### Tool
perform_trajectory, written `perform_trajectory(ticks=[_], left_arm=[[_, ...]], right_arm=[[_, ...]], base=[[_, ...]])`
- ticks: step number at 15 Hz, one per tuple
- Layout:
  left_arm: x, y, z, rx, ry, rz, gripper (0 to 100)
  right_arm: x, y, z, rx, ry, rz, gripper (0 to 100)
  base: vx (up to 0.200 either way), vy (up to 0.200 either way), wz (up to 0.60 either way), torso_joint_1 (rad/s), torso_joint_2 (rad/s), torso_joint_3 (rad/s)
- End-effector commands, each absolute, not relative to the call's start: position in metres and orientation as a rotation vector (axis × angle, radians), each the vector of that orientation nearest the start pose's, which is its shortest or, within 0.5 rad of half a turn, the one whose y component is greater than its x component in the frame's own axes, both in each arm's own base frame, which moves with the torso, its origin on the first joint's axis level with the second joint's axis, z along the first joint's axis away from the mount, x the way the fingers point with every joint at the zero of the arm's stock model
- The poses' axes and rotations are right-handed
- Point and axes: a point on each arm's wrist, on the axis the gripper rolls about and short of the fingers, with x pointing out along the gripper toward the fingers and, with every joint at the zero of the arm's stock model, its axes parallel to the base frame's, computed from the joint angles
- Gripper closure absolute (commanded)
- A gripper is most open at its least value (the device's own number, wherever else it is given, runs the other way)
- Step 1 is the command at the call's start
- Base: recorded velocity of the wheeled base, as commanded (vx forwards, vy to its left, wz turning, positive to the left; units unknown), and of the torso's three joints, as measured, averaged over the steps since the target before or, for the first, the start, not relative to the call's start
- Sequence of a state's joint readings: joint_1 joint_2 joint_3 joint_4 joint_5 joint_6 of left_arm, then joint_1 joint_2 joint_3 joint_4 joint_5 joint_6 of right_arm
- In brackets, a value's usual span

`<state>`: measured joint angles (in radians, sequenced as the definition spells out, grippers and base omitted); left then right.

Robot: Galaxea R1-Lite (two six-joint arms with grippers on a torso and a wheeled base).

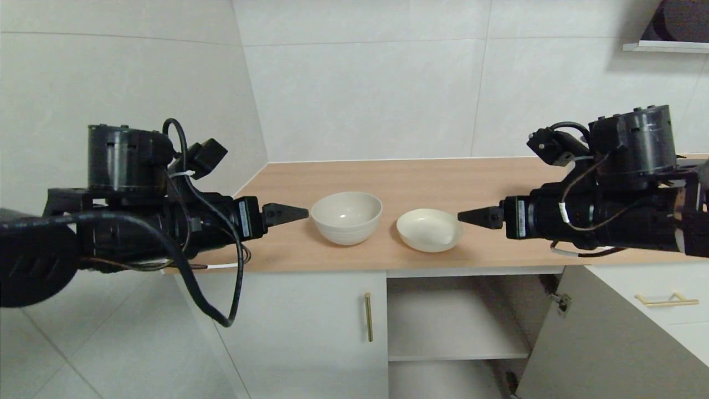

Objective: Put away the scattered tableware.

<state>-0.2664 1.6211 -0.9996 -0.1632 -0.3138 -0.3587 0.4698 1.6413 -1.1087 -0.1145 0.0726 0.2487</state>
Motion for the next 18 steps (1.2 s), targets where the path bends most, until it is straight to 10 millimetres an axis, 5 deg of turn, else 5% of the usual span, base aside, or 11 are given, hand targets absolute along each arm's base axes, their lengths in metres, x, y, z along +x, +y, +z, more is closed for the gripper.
perform_trajectory(ticks=[1,3,9,18], left_arm=[[0.297,-0.089,0.226,-0.396,0.614,-0.461,0],[0.314,-0.099,0.211,-0.491,0.694,-0.42,0],[0.358,-0.128,0.186,-0.634,0.725,-0.217,0],[0.381,-0.134,0.157,-0.631,0.753,-0.144,0]], right_arm=[[0.303,0.152,0.225,0.248,0.542,0.426,0],[0.322,0.16,0.219,0.257,0.542,0.373,0],[0.33,0.168,0.201,0.232,0.575,0.328,0],[0.33,0.167,0.198,0.228,0.583,0.322,0]], base=[[0.0,0.0,0.0,0.0,0.0,0.0],[0.0,0.0,0.0,0.0,0.0,0.0],[0.0,0.0,0.0,0.0,0.0,0.0],[0.0,0.0,0.0,0.0,0.0,0.0]])
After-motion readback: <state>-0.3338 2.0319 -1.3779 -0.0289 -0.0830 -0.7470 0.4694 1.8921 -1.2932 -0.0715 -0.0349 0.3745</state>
